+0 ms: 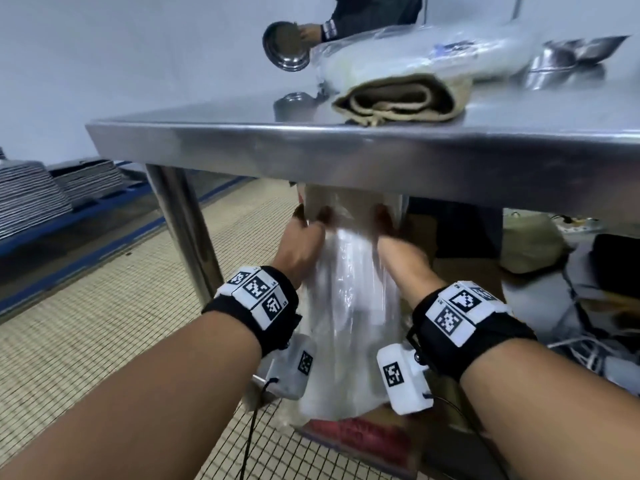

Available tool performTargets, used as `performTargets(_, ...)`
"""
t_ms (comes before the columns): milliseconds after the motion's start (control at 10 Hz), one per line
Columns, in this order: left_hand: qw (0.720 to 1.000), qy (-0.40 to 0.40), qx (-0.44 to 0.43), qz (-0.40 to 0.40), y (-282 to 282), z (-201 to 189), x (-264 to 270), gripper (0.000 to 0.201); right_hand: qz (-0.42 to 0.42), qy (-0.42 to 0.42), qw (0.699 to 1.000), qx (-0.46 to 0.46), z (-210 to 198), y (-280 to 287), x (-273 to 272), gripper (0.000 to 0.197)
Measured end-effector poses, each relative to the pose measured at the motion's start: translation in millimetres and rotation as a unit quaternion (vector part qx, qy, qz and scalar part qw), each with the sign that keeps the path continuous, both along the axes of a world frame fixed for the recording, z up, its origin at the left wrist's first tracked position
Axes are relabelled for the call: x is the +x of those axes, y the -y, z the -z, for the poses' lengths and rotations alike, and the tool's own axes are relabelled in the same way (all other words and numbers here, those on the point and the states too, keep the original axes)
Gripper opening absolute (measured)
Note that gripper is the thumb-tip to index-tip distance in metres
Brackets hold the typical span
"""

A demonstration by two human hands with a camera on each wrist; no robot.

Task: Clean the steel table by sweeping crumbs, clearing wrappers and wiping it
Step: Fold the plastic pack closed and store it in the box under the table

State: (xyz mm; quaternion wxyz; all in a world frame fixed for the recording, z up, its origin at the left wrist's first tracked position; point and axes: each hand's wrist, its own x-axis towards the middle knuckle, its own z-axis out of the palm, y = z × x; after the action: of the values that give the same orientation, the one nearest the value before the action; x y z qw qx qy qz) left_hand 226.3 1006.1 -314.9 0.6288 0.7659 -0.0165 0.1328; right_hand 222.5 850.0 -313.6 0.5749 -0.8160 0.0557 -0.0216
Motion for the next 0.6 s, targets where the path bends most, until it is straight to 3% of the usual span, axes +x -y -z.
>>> performTargets(100, 0.999, 0.024, -0.015, 0.025, 20, 3, 16, 0.026, 0.006, 0.084, 0.996, 0.022, 8, 21, -2, 0.056)
performTargets(200, 0.998, 0.035, -0.037, 0.028, 33, 7, 23, 0.025, 0.013, 0.09, 0.995, 0.027, 14, 31, 1, 0.055)
performTargets(400, 0.999, -0.007, -0.019, 0.048, 44, 31, 32, 0.048, 0.033, 0.062, 0.998, 0.0, 45, 36, 9, 0.064)
performTargets(500, 0.996, -0.049, -0.008, 0.075, 43, 53, 31, 0.045, 0.083, -0.005, 0.996, -0.031, 66, 39, 18, 0.074)
performTargets(600, 0.995, -0.071, 0.002, 0.074, 42, 71, 31, 0.053, 0.086, -0.053, 0.994, -0.031, 79, 41, 18, 0.067)
